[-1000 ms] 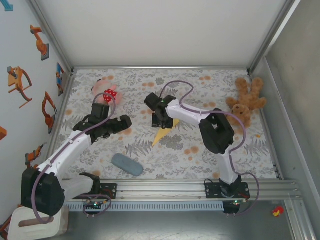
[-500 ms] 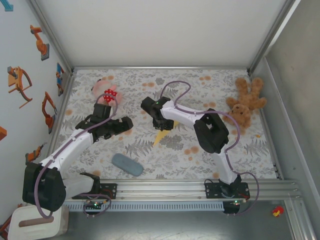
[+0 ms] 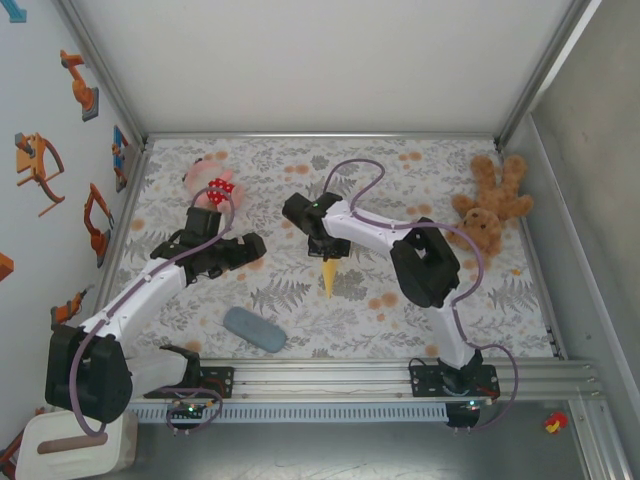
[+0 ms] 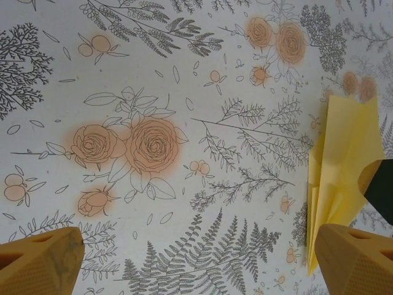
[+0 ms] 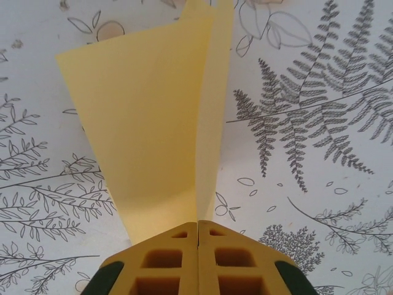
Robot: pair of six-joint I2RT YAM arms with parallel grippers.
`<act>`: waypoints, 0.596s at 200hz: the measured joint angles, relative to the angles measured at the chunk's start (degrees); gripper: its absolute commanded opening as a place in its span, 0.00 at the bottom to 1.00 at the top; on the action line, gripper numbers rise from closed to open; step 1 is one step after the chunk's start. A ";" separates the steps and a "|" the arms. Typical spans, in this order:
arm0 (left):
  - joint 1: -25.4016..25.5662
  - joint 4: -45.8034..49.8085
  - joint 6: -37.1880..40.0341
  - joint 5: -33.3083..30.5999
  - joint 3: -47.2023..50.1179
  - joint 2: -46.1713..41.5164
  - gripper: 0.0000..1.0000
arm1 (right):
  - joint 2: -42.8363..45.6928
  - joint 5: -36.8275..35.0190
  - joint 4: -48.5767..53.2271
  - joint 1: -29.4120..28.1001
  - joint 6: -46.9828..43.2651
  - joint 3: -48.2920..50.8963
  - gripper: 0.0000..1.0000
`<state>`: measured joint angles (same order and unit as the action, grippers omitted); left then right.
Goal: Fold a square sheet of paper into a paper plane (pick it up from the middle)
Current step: Turn over a paper plane at the center of the table.
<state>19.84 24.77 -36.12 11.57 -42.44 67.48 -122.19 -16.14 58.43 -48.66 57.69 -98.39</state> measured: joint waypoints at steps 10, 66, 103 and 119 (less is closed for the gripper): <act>-0.20 -0.20 -0.33 0.02 0.15 0.00 0.96 | 0.63 -0.46 0.24 0.00 -0.24 0.00 0.01; -2.45 -1.92 -3.82 0.83 1.05 0.00 0.96 | 6.99 3.04 -5.14 0.46 -9.57 -0.04 0.00; -3.45 -5.86 -7.54 2.08 1.79 0.02 0.96 | 13.77 15.91 -21.03 2.64 -14.84 7.32 0.00; -3.45 -7.93 -8.92 2.82 1.79 0.13 0.96 | 15.21 22.45 -28.61 4.20 -15.47 12.35 0.00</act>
<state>16.38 16.84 -45.04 14.39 -40.64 67.61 -106.98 6.31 29.82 -44.47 42.22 -86.04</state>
